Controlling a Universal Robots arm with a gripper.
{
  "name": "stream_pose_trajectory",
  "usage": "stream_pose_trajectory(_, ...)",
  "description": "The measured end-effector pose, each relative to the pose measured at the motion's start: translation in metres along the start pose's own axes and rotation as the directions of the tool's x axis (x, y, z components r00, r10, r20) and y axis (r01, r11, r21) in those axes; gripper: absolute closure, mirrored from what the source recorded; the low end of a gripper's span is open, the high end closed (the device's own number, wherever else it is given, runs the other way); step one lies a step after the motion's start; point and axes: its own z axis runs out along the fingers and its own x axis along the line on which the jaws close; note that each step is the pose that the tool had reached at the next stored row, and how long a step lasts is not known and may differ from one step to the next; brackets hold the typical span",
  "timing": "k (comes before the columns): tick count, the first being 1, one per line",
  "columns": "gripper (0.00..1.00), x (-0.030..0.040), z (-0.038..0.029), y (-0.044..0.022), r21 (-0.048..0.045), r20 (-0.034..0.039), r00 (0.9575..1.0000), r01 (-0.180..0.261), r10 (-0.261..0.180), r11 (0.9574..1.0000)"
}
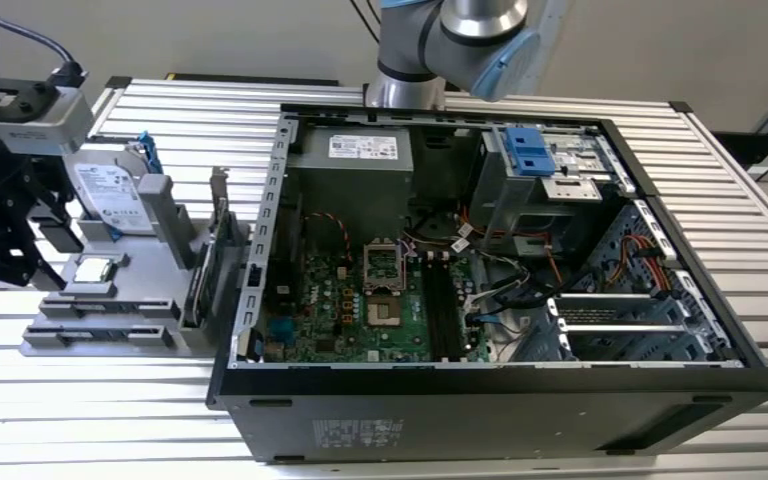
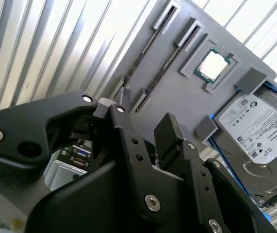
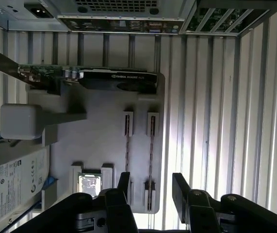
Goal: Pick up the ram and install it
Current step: 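Pick up the ram and move it above insertion slot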
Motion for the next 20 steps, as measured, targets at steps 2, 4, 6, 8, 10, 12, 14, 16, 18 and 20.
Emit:
stream_pose_trajectory(2, 0.00, 0.0000, 0.0015, 0.0000, 0.0000, 0.0000, 1.0000, 0.000, 0.000, 1.0000)
stream_pose_trajectory(4, 0.00, -0.0001, 0.0030, -0.0001, 0.0000, 0.0000, 1.0000, 0.000, 0.000, 1.0000)
stream_pose_trajectory(6, 0.00, -0.0001, 0.0047, -0.0001, 0.0000, 0.0000, 1.0000, 0.000, 0.000, 1.0000)
stream_pose_trajectory(8, 0.00, -0.0001, 0.0062, -0.0001, 0.0000, 0.0000, 1.0000, 0.000, 0.000, 1.0000)
stream_pose_trajectory(10, 0.00, -0.0001, 0.0078, -0.0001, -0.0001, 0.0000, 1.0000, 0.000, 0.000, 1.0000)
stream_pose_trajectory(12, 0.00, -0.0002, 0.0094, -0.0001, 0.0000, 0.0000, 1.0000, 0.000, 0.000, 1.0000)
stream_pose_trajectory(14, 0.00, -0.0002, 0.0111, -0.0001, 0.0000, 0.0000, 1.0000, 0.000, 0.000, 1.0000)
stream_pose_trajectory(16, 0.00, -0.0002, 0.0128, -0.0001, 0.0000, 0.0000, 1.0000, 0.000, 0.000, 1.0000)
stream_pose_trajectory(18, 0.00, -0.0003, 0.0144, -0.0002, 0.0000, 0.0000, 1.0000, 0.000, 0.000, 1.0000)
stream_pose_trajectory(20, 0.00, -0.0003, 0.0161, -0.0002, 0.0000, 0.0000, 1.0000, 0.000, 0.000, 1.0000)
